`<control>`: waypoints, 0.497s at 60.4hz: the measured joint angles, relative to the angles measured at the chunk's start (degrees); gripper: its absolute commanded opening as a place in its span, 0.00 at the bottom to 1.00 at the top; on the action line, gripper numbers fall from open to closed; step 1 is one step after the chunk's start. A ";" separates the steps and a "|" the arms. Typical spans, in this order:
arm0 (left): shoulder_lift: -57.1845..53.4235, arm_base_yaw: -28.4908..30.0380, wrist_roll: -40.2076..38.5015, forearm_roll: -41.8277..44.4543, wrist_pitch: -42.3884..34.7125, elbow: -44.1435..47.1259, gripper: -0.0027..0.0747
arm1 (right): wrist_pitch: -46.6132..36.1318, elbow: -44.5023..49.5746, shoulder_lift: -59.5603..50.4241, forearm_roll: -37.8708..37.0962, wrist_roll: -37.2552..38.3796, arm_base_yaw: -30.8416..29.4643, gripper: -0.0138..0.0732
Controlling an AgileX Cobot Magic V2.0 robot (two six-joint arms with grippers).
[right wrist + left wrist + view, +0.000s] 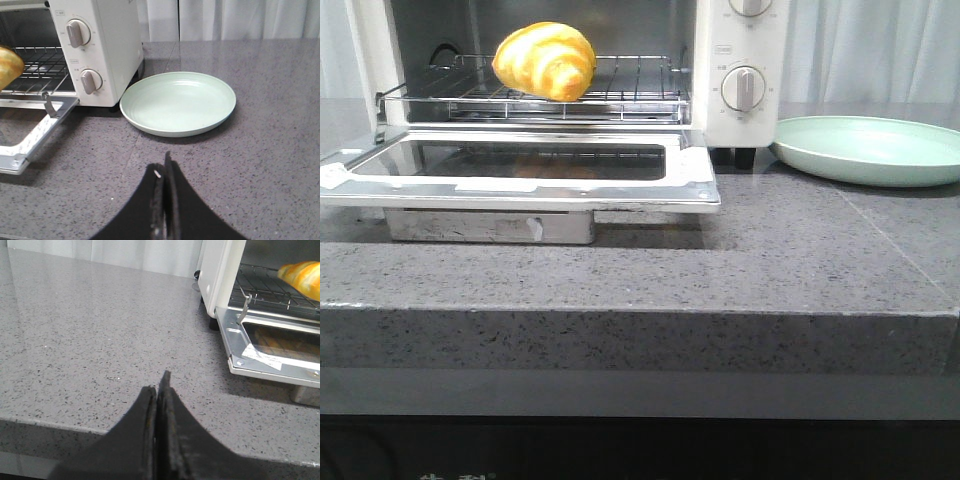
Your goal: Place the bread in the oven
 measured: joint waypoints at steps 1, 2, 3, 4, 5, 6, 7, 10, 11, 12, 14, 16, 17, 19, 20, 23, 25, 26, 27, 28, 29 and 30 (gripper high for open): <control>0.00 0.00 0.00 0.00 0.00 0.00 0.01 | -0.57 0.55 -0.36 0.00 -0.33 0.00 0.08; 0.00 0.00 0.00 0.00 0.00 0.00 0.01 | -1.17 1.15 -0.65 0.00 -0.61 0.00 0.08; 0.00 0.00 0.00 0.00 0.00 0.00 0.01 | -2.07 2.13 -1.14 0.00 -1.09 0.00 0.08; 0.00 0.00 0.00 0.00 0.00 0.00 0.01 | -2.61 2.83 -1.52 -0.12 -1.40 0.00 0.08; 0.00 0.00 0.00 0.00 0.00 0.00 0.01 | -3.15 3.56 -1.96 -0.13 -1.63 -0.12 0.08; 0.00 0.00 0.00 0.00 0.00 0.00 0.01 | -3.88 4.69 -2.70 -0.13 -1.85 -0.27 0.08; 0.00 0.00 0.00 0.00 0.00 0.00 0.01 | -4.38 5.46 -3.26 -0.13 -1.97 -0.41 0.08; 0.00 0.00 0.00 0.00 0.00 0.00 0.01 | -5.39 8.61 -5.94 -0.13 -2.38 -1.29 0.08; 0.00 0.00 0.00 0.00 0.00 0.00 0.01 | -5.65 9.77 -7.07 -0.13 -2.39 -1.80 0.08; 0.00 0.00 0.00 0.00 0.00 0.00 0.01 | -5.67 10.53 -7.83 -0.13 -2.77 -2.17 0.08; 0.00 0.00 0.00 0.00 0.00 0.00 0.01 | -5.90 12.40 -9.48 -0.13 -2.77 -3.16 0.08; 0.00 0.00 0.00 0.00 0.00 0.00 0.01 | -6.33 14.51 -10.44 -0.13 -2.77 -4.37 0.08; 0.00 0.00 0.00 0.00 0.00 0.00 0.01 | -6.48 15.12 -10.77 -0.13 -2.77 -4.73 0.08; 0.00 0.00 0.00 0.00 -0.16 0.00 0.01 | -6.79 16.56 -10.98 -0.13 -2.77 -5.51 0.08; 0.00 0.00 0.00 0.00 -0.16 0.00 0.01 | -6.81 17.09 -11.06 -0.13 -2.77 -5.82 0.08; 0.00 0.00 0.00 0.00 -0.16 0.00 0.01 | -7.09 18.82 -11.21 -0.13 -2.77 -6.48 0.08; 0.00 0.00 0.00 0.00 -0.16 0.00 0.01 | -7.53 19.93 -11.20 0.14 -2.77 -6.72 0.08; 0.00 0.00 0.00 0.00 -0.16 0.00 0.01 | -7.63 20.29 -11.20 0.16 -2.77 -6.83 0.08; 0.00 0.00 0.00 0.00 -0.16 0.00 0.01 | -7.93 20.72 -11.20 0.26 -2.77 -6.81 0.08; 0.00 0.00 0.00 0.00 -0.16 0.00 0.01 | -8.06 20.86 -11.20 0.31 -2.77 -6.81 0.08; 0.00 0.00 0.00 0.00 -0.16 0.00 0.01 | -8.31 21.15 -11.20 0.43 -2.77 -6.81 0.08; 0.00 0.00 0.00 0.00 -0.16 0.00 0.01 | -8.47 21.16 -11.20 0.48 -2.77 -6.81 0.08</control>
